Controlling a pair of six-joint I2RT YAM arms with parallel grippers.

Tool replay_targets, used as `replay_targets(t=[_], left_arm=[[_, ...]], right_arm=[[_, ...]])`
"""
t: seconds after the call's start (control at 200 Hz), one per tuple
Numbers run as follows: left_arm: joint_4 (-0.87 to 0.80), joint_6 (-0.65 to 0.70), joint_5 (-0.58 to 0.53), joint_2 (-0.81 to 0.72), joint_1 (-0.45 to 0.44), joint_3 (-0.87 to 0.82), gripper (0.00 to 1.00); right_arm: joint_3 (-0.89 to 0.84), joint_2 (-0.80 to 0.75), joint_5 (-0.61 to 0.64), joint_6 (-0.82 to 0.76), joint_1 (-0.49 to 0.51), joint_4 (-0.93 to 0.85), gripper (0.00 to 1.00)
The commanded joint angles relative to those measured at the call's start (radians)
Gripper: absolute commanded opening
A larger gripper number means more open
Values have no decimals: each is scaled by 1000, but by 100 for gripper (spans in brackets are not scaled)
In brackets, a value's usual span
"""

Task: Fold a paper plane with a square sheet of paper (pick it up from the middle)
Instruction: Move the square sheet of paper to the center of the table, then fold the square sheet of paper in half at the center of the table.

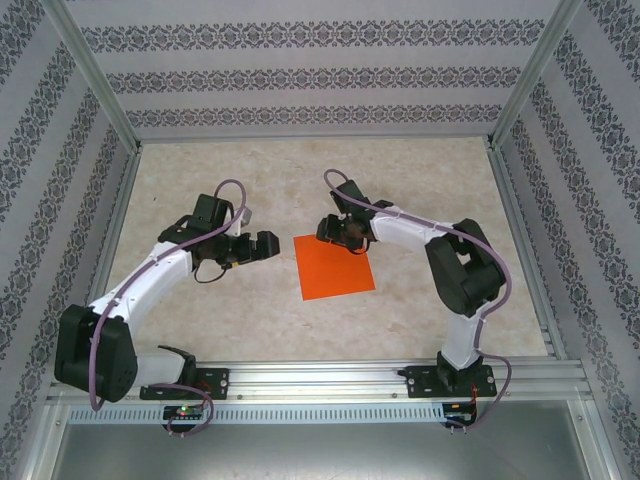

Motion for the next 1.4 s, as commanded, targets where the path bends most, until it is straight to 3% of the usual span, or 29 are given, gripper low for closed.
replay_targets(t=[0.0, 0.22, 0.405, 0.49, 0.704, 0.939, 1.284, 1.394], left_arm=[[79, -39, 3, 60, -55, 21, 100], [99, -49, -11, 147, -74, 60, 100], [86, -35, -13, 176, -76, 99, 100], [86, -33, -11, 181, -76, 108, 100], [86, -29, -7, 177, -77, 110, 100], [106, -32, -54, 140, -77, 76, 100], [75, -78, -231, 91, -73, 66, 100], [73, -70, -236, 87, -64, 72, 100]], right_arm=[[33, 61, -72, -24, 5, 21, 52], [30, 102, 56, 57, 1, -46, 52], [-176, -1, 95, 262, 25, 124, 51], [-193, -25, 103, 297, 49, 147, 51], [-43, -65, 157, 99, 71, -39, 56], [83, -108, 362, -43, 151, -389, 70], [78, -46, 336, -56, 197, -430, 81], [91, -20, 313, -64, 208, -427, 83]])
